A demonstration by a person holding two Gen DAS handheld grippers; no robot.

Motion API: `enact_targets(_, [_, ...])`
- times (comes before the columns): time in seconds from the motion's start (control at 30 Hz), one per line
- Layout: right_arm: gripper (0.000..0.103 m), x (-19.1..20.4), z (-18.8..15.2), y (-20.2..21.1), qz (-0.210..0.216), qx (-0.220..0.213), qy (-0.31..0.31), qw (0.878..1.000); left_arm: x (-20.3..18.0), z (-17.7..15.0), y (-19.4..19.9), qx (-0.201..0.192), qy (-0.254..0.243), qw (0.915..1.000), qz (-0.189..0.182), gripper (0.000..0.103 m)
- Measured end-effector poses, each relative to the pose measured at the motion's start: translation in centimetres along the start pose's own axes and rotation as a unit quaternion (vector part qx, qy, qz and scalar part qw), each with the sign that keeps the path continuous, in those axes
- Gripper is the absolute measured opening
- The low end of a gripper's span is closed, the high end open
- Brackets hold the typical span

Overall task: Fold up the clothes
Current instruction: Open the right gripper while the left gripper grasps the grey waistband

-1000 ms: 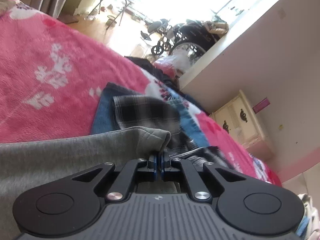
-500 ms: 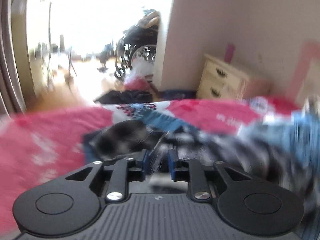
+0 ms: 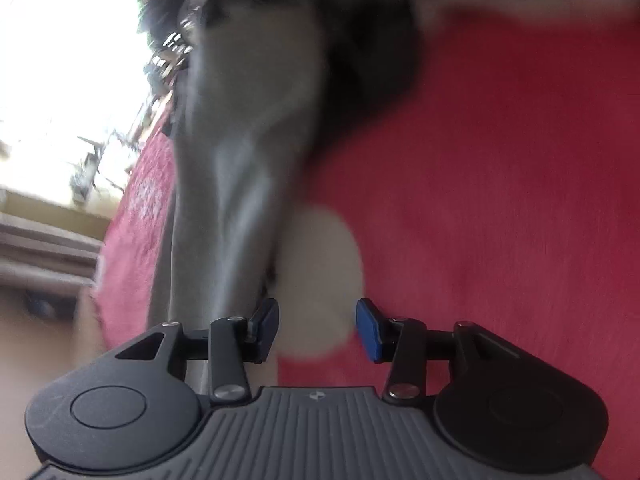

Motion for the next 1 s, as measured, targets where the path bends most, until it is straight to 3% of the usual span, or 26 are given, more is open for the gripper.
enact_targets(0.07, [0.051,-1.3,-1.5,-0.2,0.027,0.005,-0.043,0.999,1.9,-1.2,2.4,0.015,0.037,0.9992,-0.002,0.053])
enact_targets(0.2, [0.053,-1.8,-2.0,0.2,0.056,-0.013,-0.066,0.996,5.6,-3.7,7.2,0.044,0.113,0.9925,-0.006,0.056])
enact_targets(0.3, [0.053,-2.1,-2.1,0.4,0.067,-0.021,-0.072,0.995,8.4,-9.4,11.0,0.068,0.216,0.9738,0.01,0.065])
enact_targets(0.4, [0.056,-2.0,-1.8,0.2,0.069,-0.024,-0.064,0.995,11.0,-15.0,14.6,0.09,0.315,0.9444,0.025,0.066])
enact_targets(0.53, [0.058,-1.9,-1.1,0.0,0.072,-0.028,-0.059,0.995,13.6,-17.5,14.0,0.052,0.395,0.9163,0.035,0.07])
enact_targets(0.6, [0.058,-2.0,-1.0,0.2,0.073,-0.027,-0.062,0.995,14.7,-18.1,13.1,0.039,0.41,0.9102,0.043,0.07])
enact_targets(0.83, [0.058,-2.3,-1.9,-0.4,0.077,-0.029,-0.083,0.993,18.0,-18.5,11.5,-0.025,0.491,0.8697,0.039,0.074])
enact_targets(0.97, [0.059,-2.0,-1.9,-0.6,0.07,-0.037,-0.072,0.994,19.1,-18.6,10.9,-0.051,0.505,0.8607,0.045,0.075])
enact_targets(1.0, [0.059,-1.9,-2.0,-0.6,0.068,-0.039,-0.068,0.995,19.3,-18.6,10.9,-0.059,0.513,0.855,0.049,0.074])
Point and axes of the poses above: each gripper's, at about its wrist camera, not at the fingertips, and y roughly against the way its jaws point, x to its left, z to its top, the point moved 10 cm from there along -y, roughly the way its jaws point, and after that the axes turned 3 degrees about -y, right-handed, at the moved point
